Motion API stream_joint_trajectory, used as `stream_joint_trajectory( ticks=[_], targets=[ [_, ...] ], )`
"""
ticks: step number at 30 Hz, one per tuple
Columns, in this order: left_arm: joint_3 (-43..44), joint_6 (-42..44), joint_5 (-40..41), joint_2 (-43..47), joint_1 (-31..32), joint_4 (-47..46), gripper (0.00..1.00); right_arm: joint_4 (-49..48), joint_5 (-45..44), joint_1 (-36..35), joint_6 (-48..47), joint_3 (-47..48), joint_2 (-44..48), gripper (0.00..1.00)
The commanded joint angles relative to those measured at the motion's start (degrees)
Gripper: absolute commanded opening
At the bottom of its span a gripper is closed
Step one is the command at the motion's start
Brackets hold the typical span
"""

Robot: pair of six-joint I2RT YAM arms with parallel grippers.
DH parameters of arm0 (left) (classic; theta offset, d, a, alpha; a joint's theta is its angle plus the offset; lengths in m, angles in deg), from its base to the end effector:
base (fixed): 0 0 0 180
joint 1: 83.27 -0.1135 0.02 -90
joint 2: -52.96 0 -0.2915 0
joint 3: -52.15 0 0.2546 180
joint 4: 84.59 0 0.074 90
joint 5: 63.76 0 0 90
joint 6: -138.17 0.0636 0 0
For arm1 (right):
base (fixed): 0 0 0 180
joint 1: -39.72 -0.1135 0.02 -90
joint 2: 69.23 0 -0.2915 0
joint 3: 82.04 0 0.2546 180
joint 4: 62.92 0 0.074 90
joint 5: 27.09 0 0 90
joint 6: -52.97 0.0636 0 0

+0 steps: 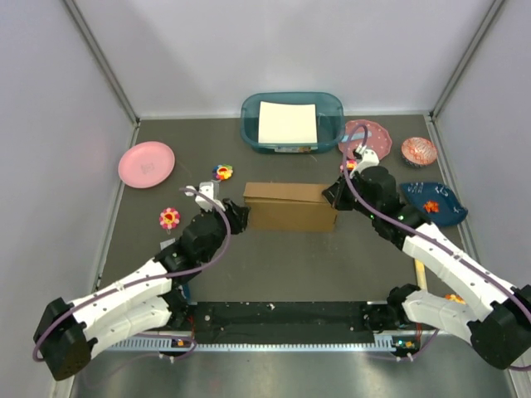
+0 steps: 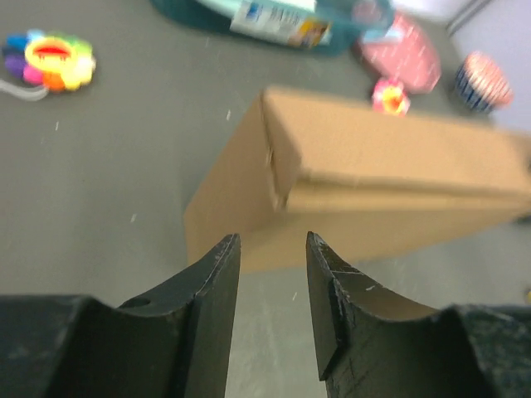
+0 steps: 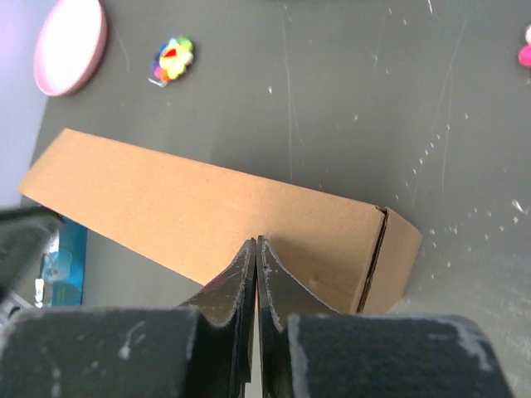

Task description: Fold the paper box

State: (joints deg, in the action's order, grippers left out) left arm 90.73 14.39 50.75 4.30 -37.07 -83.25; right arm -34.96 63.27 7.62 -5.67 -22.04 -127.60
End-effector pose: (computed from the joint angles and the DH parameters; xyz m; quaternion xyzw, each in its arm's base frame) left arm 0.1626 -0.1314 0.2617 -0.0518 0.7664 -0.2718 0.5797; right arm 0.2073 0.1305 0.3079 -0.0071 0.8495 0.2797 0.4472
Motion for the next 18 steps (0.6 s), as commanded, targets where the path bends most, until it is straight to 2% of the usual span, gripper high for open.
stream_joint_trajectory(
  ticks=[1,6,12,18],
  targets=[
    [-1.4,2.2,-4.3,3.6,0.4,16.9,0.43,-1.8,0.7,0.0,2.0,-3.7,-1.8,0.00],
    [0.9,4.7,-5.9,8.3,0.4,18.3,0.44,-2.5,-0.2,0.1,1.8,-5.1,-2.5,0.00],
    [5.5,7.5,-8.6,13.2,0.4,15.6,0.44,-2.1,-0.2,0.2,1.5,-4.5,-3.1,0.00],
    [10.5,10.4,-1.3,13.2,0.2,9.5,0.45,-1.6,-1.5,0.2,1.1,-4.6,-1.0,0.00]
  ],
)
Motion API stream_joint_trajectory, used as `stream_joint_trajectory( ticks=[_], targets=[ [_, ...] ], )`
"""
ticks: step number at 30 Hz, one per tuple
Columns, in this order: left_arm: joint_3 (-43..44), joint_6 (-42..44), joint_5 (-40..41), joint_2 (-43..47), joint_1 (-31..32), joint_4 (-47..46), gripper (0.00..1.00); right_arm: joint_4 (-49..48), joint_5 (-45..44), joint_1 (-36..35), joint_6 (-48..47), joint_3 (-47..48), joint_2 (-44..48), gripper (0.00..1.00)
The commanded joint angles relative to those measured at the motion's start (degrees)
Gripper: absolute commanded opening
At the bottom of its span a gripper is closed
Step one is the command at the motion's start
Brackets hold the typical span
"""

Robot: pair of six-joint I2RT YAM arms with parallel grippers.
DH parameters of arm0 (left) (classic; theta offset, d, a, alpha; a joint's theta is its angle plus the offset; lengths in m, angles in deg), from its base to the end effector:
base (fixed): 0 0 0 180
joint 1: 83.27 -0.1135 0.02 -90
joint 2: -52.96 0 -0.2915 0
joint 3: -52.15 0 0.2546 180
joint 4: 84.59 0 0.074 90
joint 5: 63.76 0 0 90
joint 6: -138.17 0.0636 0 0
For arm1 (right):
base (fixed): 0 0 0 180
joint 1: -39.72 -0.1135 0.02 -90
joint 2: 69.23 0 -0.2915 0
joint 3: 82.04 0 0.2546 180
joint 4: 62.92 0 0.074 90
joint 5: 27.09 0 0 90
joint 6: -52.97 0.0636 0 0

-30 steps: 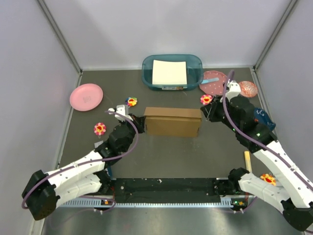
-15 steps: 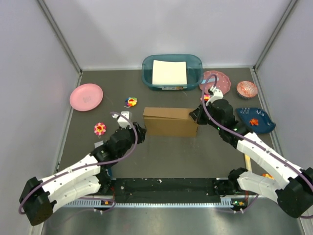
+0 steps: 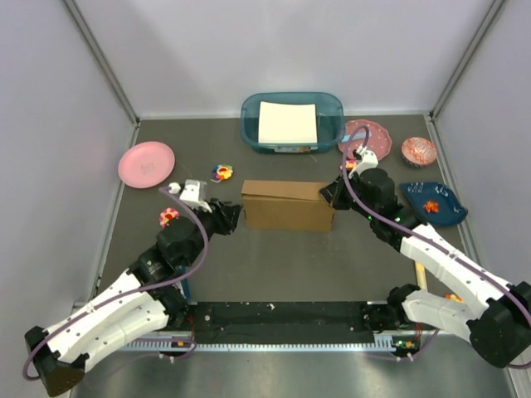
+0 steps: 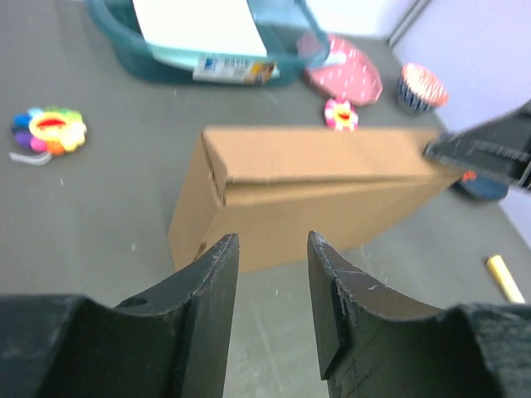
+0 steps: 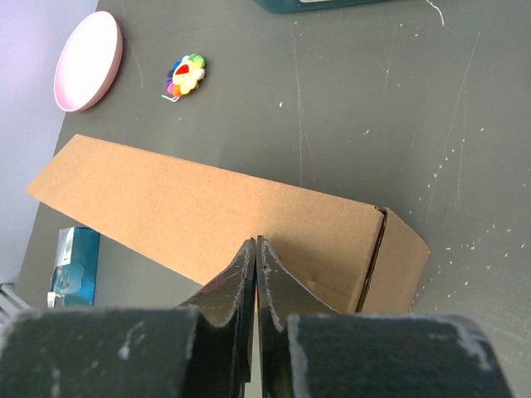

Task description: Fold the paper box

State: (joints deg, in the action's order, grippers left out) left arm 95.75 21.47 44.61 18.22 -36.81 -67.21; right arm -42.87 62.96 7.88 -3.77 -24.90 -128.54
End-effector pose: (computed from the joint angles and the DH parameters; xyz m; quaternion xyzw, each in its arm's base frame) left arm 0.1281 -0.1057 0.2989 0.0257 0.7547 -0.2868 0.5894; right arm 0.2149 0.1335 0.3025 0.0100 0.8300 0.3003 0.4698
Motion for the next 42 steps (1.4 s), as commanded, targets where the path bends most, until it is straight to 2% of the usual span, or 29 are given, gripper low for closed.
stream_joint_trajectory(
  ticks=[1,5,8,14,20,24,30,36,42],
  targets=[
    [6.3,3.6,5.5,-2.8,-0.1,-7.6,0.45,6.6,-1.3,-0.1,-0.8,-1.7,0.2,0.00],
    [7.0,3.1,4.3,-7.1,-3.5,-13.1,0.45,6.9,-1.1,-0.1,-1.0,-2.4,0.9,0.00],
    [5.6,0.2,-1.0,-9.7,-7.4,-18.8,0.43,6.8,-0.8,-0.1,-1.1,-2.6,0.9,0.00],
    [2.4,-5.7,-12.9,-17.2,-13.6,-27.0,0.31,6.8,-0.3,-0.2,-1.4,-2.9,0.8,0.00],
    [-1.4,-9.8,-20.9,-25.1,-14.6,-29.2,0.24,6.9,-0.3,0.0,-1.4,-3.2,1.0,0.00],
    [-1.2,-10.6,-19.4,-28.9,-14.6,-22.2,0.22,7.1,-0.2,-0.2,-1.4,-2.9,1.7,0.00],
    [-1.9,-10.7,-17.0,-27.8,-14.6,-22.0,0.21,7.7,-0.2,0.0,-1.8,1.8,3.1,0.00],
    [-0.9,-9.8,-16.4,-27.7,-14.6,-21.1,0.21,5.2,6.8,2.7,-0.2,8.0,6.0,0.00],
    [-0.9,-9.6,-16.7,-27.7,-14.6,-20.9,0.22,-1.0,15.0,8.5,3.7,3.1,6.5,0.00]
  ],
)
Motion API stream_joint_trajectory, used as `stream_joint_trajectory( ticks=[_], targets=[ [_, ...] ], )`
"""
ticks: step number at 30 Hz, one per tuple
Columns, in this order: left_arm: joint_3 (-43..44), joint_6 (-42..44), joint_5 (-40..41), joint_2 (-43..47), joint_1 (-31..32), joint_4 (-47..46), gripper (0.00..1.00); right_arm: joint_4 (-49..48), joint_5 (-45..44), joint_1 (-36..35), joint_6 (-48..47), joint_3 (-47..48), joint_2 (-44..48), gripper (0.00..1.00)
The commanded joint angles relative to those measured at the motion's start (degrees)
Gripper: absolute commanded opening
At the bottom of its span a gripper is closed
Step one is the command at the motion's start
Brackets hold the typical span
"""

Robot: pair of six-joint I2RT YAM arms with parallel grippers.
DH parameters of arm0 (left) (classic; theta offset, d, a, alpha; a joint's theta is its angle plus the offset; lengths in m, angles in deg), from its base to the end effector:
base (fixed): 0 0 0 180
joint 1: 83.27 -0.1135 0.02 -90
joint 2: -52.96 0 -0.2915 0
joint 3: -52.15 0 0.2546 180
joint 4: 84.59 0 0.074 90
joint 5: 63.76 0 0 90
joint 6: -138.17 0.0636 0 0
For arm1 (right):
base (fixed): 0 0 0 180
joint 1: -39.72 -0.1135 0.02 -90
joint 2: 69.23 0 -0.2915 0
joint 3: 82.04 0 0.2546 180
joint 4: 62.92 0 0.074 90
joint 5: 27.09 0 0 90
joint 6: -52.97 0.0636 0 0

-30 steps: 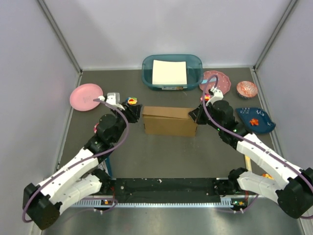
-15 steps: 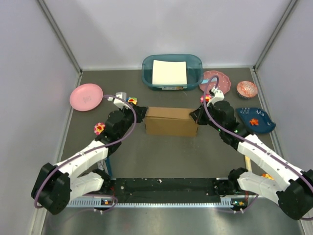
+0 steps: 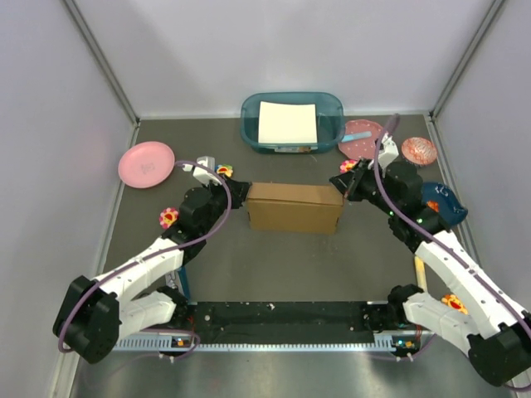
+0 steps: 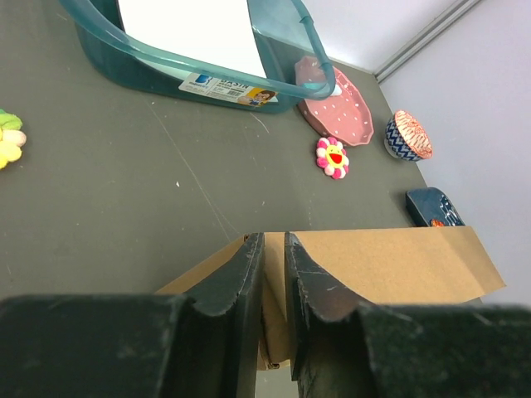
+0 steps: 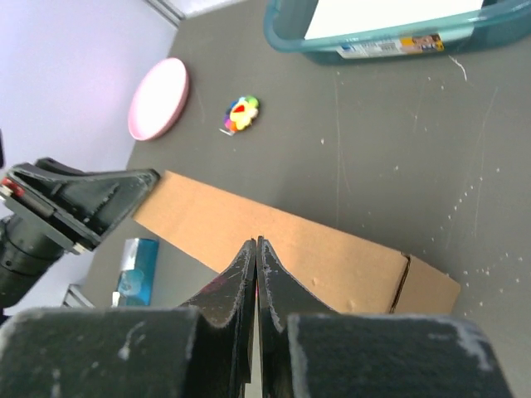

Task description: Fold the paper box

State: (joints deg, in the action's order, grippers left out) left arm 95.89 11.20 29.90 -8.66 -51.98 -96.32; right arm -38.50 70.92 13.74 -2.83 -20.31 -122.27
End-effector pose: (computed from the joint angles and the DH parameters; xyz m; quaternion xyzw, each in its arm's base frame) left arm 0.2247 -0.1318 0.2771 -0.0582 0.7417 -0.3550 0.5661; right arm 0.2013 0.1080 0.3478 0.0149 0.7962 0.3501 0.4931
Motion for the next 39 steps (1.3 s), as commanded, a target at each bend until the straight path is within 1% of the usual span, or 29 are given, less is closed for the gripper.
stream_joint_trajectory(
  ticks=[1,4,5,6,8,11,12,14,16,18,22,24,26,28,29,30,32,33,35,37,39],
  targets=[
    [-1.0,0.8,-2.2,-1.0,0.6,8.2,0.22,-6.2,7.7,2.9,3.2,-3.0,0.1,0.00],
    [-0.8,0.7,-2.4,-1.1,0.6,8.4,0.22,-10.0,9.9,3.5,5.2,-11.3,-1.6,0.00],
    [-0.7,0.7,-2.5,-1.0,0.6,8.4,0.23,-10.3,10.4,3.8,6.5,-12.8,-2.1,0.00],
    [-0.5,0.7,-2.5,-0.8,0.6,8.4,0.24,-13.4,11.3,3.9,7.0,-14.2,-2.7,0.00],
    [-0.1,0.7,-2.5,-0.2,0.6,8.5,0.26,-14.6,11.4,3.8,7.8,-16.8,-3.0,0.00],
    [1.4,0.8,-2.3,0.8,0.6,9.0,0.31,-14.7,10.4,3.9,7.6,-17.7,-3.2,0.00],
    [1.9,0.8,-1.6,1.2,0.6,9.2,0.35,-14.5,10.1,3.9,7.3,-17.6,-3.2,0.00],
    [3.2,0.0,-1.4,2.4,0.3,9.3,0.38,-13.8,9.5,4.0,6.6,-17.2,-3.3,0.00],
    [4.4,-0.9,-3.4,3.3,-1.1,8.3,0.40,-13.2,9.3,3.9,6.3,-16.8,-3.4,0.00],
    [5.0,-2.9,-7.6,4.4,-2.4,5.3,0.41,-13.1,9.4,3.9,6.1,-16.7,-3.4,0.00],
    [7.5,-6.6,-17.5,3.8,-5.9,2.3,0.37,-12.7,9.3,3.9,6.0,-16.6,-3.3,0.00],
    [7.2,-9.3,-20.2,3.4,-7.2,-0.5,0.34,-12.6,9.2,3.9,5.9,-16.7,-3.1,0.00],
    [5.7,-11.9,-22.3,3.4,-7.7,-2.6,0.30,-12.5,9.3,3.9,5.8,-16.7,-3.1,0.00],
    [3.7,-12.6,-23.2,3.4,-8.0,-4.2,0.27,-12.5,9.3,4.0,5.7,-16.7,-3.1,0.00],
    [2.9,-12.9,-24.0,2.9,-8.0,-4.2,0.24,-12.5,9.2,3.9,5.6,-16.8,-3.0,0.00],
    [2.1,-13.3,-24.7,2.6,-8.1,-4.4,0.22,-12.4,9.1,3.9,5.5,-16.8,-3.0,0.00],
    [-1.7,-13.7,-26.9,1.0,-8.0,-6.7,0.19,-12.1,9.0,3.9,5.2,-16.8,-2.9,0.00],
    [-3.1,-13.8,-29.0,0.3,-8.0,-7.1,0.15,-11.9,9.0,3.9,5.3,-16.8,-2.9,0.00],
    [-7.1,-14.0,-28.9,-2.1,-7.6,-6.7,0.13,-11.9,9.0,3.9,5.4,-16.8,-2.9,0.00],
    [-10.8,-13.7,-26.1,-3.2,-7.7,-6.4,0.10,-11.9,9.3,3.9,5.4,-16.6,-2.9,0.00],
    [-12.4,-14.1,-25.7,-3.6,-7.9,-9.5,0.08,-11.8,9.4,3.9,5.4,-16.5,-2.8,0.00]
  ],
)
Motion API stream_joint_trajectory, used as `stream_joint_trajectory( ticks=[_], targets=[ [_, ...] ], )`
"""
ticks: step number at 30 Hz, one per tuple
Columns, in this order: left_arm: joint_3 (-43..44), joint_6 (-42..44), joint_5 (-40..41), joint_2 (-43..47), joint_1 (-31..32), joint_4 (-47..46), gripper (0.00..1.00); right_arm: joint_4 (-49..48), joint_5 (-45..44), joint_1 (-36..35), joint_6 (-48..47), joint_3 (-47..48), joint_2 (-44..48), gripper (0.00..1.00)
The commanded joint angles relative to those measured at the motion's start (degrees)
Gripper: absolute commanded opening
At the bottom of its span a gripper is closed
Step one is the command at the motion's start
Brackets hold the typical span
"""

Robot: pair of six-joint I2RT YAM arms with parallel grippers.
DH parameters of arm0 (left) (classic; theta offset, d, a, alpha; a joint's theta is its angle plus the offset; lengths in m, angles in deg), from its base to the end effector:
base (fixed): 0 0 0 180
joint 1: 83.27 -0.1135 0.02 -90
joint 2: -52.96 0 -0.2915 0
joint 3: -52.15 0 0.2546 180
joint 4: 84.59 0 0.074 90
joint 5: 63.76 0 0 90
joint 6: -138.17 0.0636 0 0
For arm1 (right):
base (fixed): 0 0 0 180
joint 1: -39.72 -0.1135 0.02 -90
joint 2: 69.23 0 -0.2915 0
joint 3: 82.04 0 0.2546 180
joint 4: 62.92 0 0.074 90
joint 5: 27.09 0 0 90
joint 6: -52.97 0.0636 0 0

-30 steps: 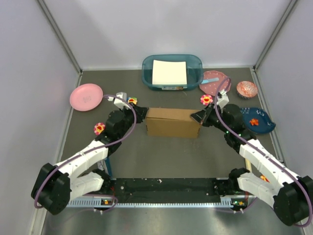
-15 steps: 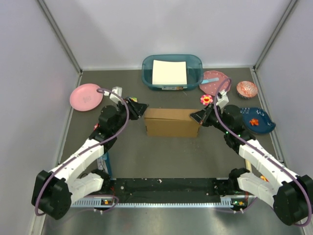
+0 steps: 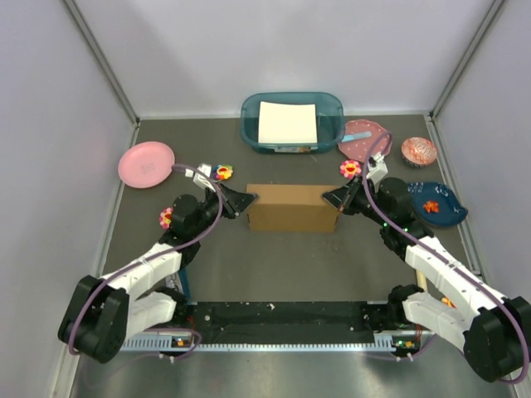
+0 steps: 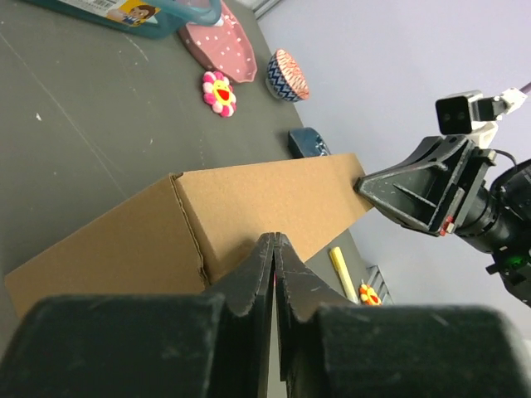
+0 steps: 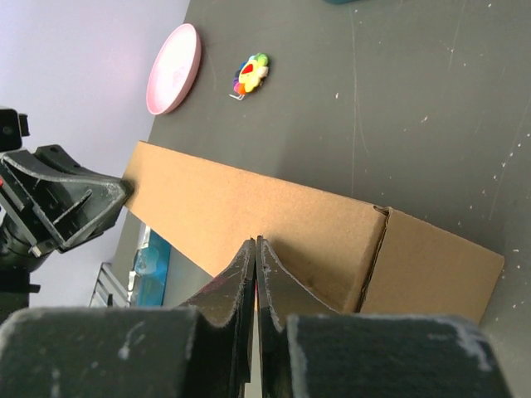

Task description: Fold the paper box

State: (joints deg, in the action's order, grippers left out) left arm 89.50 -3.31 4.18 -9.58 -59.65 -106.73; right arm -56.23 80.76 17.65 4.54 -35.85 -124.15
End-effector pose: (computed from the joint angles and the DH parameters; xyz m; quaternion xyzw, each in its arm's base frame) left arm 0.2183 -0.1215 0.2567 -0.0437 0.7230 -0.5217 0.4508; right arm 0.2094 0.1059 0.2776 0.0405 0.7905 0.4204 0.4435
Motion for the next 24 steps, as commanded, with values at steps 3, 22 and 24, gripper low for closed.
stream_joint_trajectory(
  ticks=[3,22,24],
  targets=[
    [-4.5,-1.2,-0.9,-0.7,-0.5,-0.6,0.08,6.1,-0.4,0.0,-2.1,-0.7,-0.9,0.00],
    [13.3,9.6,6.3,6.7,-0.8,17.0,0.60,21.0,-10.0,0.0,-8.9,10.2,10.4,0.49],
    [11.5,10.1,7.3,5.6,-0.8,15.7,0.61,22.9,-13.8,0.0,-10.4,10.0,10.9,0.50]
  ],
)
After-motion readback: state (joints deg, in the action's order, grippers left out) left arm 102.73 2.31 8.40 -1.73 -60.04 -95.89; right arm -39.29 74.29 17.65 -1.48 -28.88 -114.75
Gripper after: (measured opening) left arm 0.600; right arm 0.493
